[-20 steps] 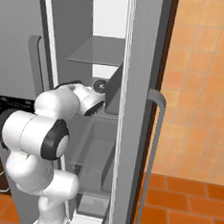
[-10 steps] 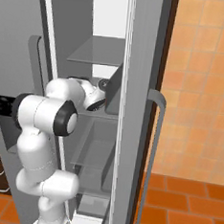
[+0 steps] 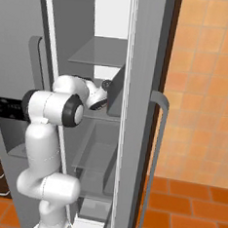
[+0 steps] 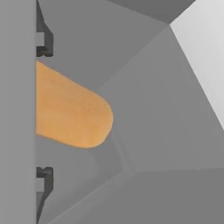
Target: Place one squash and one chicken drumstick in each tupperware on the nearby counter, to pack two identical lunches.
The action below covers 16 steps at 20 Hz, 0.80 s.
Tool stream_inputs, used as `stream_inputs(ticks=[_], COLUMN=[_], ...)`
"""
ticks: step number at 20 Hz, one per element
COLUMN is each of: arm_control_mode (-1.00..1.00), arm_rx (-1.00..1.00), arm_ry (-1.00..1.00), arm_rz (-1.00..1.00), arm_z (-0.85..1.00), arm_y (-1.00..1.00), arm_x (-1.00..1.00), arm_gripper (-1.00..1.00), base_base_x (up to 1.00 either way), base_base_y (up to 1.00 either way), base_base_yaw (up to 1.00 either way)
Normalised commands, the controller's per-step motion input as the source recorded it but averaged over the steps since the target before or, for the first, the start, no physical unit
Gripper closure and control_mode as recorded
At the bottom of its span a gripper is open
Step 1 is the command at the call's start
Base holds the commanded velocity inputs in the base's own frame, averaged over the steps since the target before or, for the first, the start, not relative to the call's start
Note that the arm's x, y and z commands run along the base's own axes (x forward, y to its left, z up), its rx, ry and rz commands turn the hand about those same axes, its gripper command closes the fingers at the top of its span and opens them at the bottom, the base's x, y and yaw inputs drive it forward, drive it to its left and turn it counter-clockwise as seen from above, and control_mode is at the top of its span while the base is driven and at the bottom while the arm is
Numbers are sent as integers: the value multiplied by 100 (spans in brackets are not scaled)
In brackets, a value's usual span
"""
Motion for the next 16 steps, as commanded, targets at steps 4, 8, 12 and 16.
stream_inputs(ticks=[4, 8, 12, 16], arm_control_mode=[-100, -100, -100, -100], arm_rx=[0, -3, -7, 0], arm_ry=[10, 14, 16, 10], arm_rz=[0, -2, -12, -14], arm_z=[-42, -56, -56, -11], arm_y=[22, 25, 0, -9], arm_x=[33, 8, -88, -100], arm_gripper=[-100, 100, 100, 100], base_base_x=[0, 0, 0, 0], base_base_y=[0, 0, 0, 0], base_base_yaw=[0, 0, 0, 0])
